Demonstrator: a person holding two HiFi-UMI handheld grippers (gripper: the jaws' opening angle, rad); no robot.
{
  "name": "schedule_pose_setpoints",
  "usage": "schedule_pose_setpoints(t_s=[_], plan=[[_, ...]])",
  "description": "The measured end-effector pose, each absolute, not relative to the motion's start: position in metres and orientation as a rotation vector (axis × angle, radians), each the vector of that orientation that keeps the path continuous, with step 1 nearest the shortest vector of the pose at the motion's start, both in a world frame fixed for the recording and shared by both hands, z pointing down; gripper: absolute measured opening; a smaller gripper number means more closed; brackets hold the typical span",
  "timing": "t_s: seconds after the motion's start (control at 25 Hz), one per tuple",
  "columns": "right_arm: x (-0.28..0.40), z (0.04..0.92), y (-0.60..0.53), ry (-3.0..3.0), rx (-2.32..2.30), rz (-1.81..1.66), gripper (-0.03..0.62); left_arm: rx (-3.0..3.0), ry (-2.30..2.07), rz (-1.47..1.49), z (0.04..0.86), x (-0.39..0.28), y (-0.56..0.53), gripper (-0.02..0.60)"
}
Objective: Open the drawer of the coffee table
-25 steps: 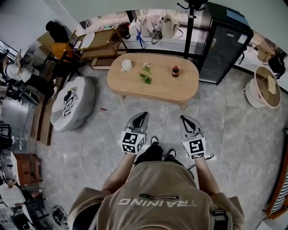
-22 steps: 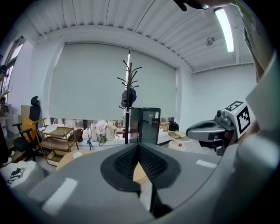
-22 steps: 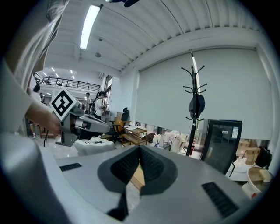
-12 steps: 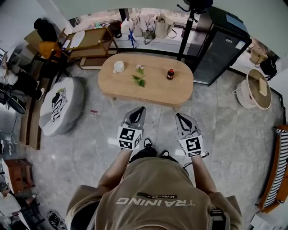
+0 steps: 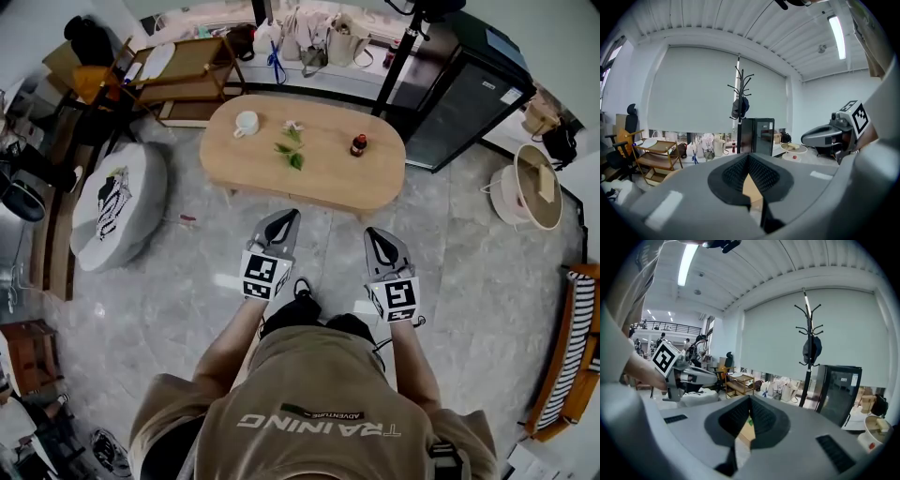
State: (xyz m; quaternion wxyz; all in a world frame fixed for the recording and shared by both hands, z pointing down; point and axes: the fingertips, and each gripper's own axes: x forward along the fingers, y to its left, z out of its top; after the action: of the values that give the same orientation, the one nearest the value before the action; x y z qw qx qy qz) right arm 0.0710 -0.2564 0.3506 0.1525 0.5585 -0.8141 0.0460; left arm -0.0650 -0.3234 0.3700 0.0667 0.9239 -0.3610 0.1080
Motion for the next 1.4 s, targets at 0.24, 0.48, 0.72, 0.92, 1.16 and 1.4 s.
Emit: schedule_pose_setpoints(t_s=[0.24,0.48,0.72,0.92,1.16,1.4], plan=[[0.070,0.354,-0.224,-2.362,1.532,0.125,0.006,2.769,-1.173,0.301,0.362,-0.073,-0.304,0.006],[0.095,0.367,-0.179,-2.341,1.487,0.115,0.006,2.721,-1.235,0.303,0.375,-0.059,-0.268,0.006],[0.113,0.397,-0.172,-2.391,1.493,0.154,0.006,2.730,-1.293,0.319,0.381,-0.044,-0.252,0.006],[0.131,0.440,-0.195,-2.401,1.556,0.214,0.006,2.750,-1.348,0.306,0.420,-0.031,-0.266,0.006],[0.149,0.527,-0.221,-2.365,1.604,0.289,0.006,2.708,-1.395,0.228,0.479,-0.019,-0.303,0.006],[0.140,0.621,-0.261,-2.387,1.601,0.271,0.006,2.709,-1.407,0.168,0.557,-0.010,-0.342,0.006]])
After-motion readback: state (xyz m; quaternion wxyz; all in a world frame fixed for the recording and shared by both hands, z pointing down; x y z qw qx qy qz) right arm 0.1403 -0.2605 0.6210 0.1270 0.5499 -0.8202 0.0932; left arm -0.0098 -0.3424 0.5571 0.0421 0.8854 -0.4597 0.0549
